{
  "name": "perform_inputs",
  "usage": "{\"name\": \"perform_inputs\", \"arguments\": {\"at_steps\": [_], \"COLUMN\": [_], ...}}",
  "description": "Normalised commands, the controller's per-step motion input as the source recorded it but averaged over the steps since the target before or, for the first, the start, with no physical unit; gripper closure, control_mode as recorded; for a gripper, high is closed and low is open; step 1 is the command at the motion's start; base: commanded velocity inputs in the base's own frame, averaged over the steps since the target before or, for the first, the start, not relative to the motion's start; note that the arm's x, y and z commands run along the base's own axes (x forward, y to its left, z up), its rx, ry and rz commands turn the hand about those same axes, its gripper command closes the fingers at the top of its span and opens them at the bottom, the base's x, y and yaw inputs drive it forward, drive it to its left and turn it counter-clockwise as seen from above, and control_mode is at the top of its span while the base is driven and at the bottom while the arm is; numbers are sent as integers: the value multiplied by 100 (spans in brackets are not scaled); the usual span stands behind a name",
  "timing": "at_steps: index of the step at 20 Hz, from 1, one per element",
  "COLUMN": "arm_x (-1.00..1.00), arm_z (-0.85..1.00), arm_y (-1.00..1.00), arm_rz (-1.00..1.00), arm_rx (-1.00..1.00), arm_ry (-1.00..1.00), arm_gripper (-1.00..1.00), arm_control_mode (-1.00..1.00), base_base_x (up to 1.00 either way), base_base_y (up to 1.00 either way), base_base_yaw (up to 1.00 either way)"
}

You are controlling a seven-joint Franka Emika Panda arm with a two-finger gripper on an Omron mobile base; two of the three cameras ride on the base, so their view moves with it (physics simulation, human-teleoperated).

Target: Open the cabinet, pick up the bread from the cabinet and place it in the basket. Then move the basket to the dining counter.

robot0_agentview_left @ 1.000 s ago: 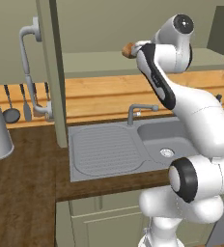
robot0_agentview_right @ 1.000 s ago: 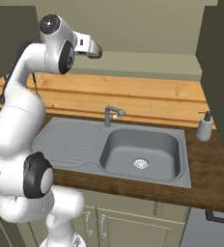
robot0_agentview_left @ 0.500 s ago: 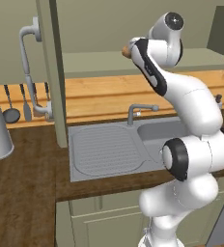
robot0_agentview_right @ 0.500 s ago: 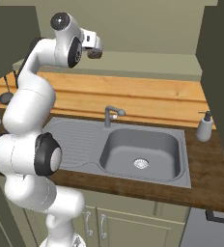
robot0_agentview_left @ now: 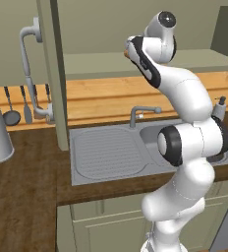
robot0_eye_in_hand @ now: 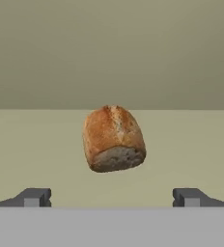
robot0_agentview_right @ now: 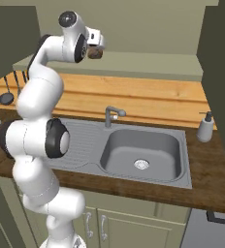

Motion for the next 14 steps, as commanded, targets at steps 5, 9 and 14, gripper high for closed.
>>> {"name": "perform_inputs", "arguments": {"at_steps": [5,9,14], "arm_x": [46,47,45], "arm_z": [-2,-14,-20], "arm_y": [2,0,0], "arm_rz": [0,0,0], "arm_rx": [0,0,0], "arm_ry": [3,3,2], "arm_gripper": [-100,-100,-100], "arm_control_mode": [-100,-100,-100], "base_base_x": [0,0,0], "base_base_y": [0,0,0], "base_base_yaw": [0,0,0]}}
